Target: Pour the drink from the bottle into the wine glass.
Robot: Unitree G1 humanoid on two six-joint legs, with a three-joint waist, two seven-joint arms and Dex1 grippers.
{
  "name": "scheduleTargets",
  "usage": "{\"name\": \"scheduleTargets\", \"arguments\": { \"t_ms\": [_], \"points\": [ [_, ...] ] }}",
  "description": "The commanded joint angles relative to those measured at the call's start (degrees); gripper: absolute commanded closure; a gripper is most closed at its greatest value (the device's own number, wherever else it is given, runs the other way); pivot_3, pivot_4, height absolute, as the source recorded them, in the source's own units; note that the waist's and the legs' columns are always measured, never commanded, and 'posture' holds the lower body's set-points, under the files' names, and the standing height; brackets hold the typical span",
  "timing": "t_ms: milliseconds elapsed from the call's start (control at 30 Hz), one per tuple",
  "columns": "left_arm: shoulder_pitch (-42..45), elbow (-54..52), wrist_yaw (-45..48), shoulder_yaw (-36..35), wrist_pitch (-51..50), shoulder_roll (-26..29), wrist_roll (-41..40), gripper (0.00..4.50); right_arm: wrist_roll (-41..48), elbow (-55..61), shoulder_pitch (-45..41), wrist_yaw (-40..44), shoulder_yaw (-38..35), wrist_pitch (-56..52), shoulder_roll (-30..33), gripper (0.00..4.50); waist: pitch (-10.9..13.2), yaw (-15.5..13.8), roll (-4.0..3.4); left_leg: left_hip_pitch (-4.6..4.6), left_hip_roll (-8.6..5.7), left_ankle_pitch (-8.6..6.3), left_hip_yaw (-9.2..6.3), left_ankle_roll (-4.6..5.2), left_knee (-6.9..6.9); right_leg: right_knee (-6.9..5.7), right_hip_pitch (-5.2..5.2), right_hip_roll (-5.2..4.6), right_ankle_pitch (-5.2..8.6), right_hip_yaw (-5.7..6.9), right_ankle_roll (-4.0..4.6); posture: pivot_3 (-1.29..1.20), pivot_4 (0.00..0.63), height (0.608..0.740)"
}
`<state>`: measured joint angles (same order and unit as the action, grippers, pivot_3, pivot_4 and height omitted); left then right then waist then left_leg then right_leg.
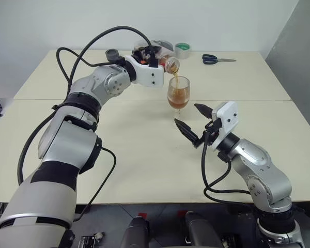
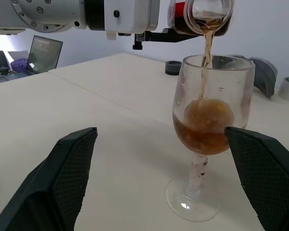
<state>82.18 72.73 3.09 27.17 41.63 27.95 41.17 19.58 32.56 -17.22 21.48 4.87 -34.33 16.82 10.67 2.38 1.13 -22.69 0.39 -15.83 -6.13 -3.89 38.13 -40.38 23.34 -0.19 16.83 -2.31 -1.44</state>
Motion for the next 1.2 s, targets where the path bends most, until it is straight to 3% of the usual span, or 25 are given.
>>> {"name": "scheduleTargets", "arguments": {
  "t_ms": [33,1200],
  "points": [
    [3.4,-0.6,-1.4,-0.5,-0.1,0.4,-0.5,2.73,0.7,2.8,-0.6,-0.1,0.1,0.2,-0.2,0.0,0.0,0.0,0.0,0.0,0.0,0.0,0.0,0.0,0.0,0.0,0.0,0.0,0.0,0.0,0.0,0.0,0.15,0.74],
    [3.9,-0.6,-1.6,-0.2,0.1,0.6,-0.2,2.73,0.7,2.3,-0.5,-0.4,0.0,0.5,-0.8,0.0,0.0,0.0,0.0,0.01,-0.01,0.0,0.0,0.0,0.0,-0.02,0.0,0.0,0.0,-0.01,0.0,0.0,0.15,0.74]
  ]
}}
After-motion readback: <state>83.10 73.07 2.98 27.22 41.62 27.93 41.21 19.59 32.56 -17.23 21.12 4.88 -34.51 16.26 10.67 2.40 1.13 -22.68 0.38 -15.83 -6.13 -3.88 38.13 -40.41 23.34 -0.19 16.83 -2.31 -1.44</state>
